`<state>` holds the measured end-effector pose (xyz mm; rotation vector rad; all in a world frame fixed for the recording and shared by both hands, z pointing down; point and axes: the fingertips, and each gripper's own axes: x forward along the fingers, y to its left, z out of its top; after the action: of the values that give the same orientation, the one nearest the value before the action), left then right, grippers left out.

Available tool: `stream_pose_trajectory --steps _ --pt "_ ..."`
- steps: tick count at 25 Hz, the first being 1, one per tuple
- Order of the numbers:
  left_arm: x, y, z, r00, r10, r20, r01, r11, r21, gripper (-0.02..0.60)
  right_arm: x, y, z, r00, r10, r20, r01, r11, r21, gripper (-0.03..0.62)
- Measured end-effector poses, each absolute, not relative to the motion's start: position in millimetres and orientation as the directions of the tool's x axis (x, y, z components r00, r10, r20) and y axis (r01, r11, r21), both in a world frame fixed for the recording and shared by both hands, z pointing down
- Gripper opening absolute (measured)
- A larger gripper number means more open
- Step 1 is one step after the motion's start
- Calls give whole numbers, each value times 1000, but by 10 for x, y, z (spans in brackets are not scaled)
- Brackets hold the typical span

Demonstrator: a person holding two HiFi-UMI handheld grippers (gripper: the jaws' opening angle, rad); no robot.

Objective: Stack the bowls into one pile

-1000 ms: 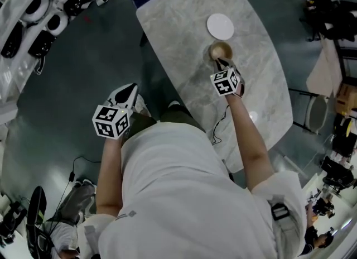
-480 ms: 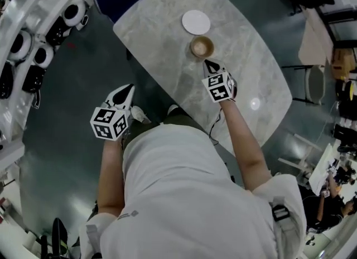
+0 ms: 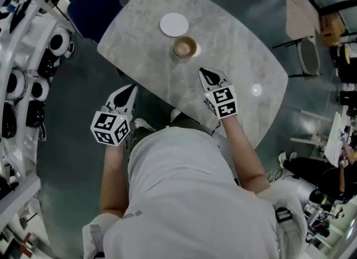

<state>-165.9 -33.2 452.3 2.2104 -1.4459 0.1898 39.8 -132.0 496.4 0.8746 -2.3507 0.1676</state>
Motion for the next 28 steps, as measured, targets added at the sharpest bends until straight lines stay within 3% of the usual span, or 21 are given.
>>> stream_pose_trajectory --steps 12,28 --pt "-1192 -671 3744 560 -806 193 -825 -519 225 2 770 -891 4089 -627 -657 419 -726 688 -6 11" --pt "-798 -832 3351 653 -742 156 -758 -640 128 2 1071 -672 3654 -567 -761 316 -790 611 54 11"
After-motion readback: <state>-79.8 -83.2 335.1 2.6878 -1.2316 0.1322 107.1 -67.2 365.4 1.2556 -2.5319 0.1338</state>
